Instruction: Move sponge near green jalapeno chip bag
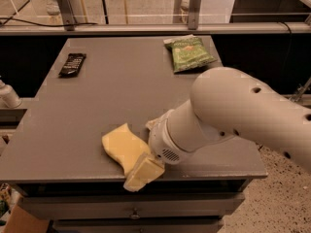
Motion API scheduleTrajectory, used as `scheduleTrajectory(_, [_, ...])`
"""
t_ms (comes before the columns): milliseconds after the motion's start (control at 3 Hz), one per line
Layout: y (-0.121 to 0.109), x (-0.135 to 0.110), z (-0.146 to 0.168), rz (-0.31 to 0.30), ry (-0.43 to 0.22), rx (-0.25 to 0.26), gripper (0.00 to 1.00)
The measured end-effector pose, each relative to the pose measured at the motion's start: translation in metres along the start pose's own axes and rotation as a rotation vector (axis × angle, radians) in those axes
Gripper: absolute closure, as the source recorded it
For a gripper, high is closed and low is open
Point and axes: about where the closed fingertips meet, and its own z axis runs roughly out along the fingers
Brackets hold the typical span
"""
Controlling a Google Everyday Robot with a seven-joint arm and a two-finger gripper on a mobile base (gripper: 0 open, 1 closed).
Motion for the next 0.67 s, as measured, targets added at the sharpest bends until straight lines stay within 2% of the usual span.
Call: scheduleTrajectory(667, [-0.0097,0.0037,-0.0041,0.022,-0.005,0.012,0.63])
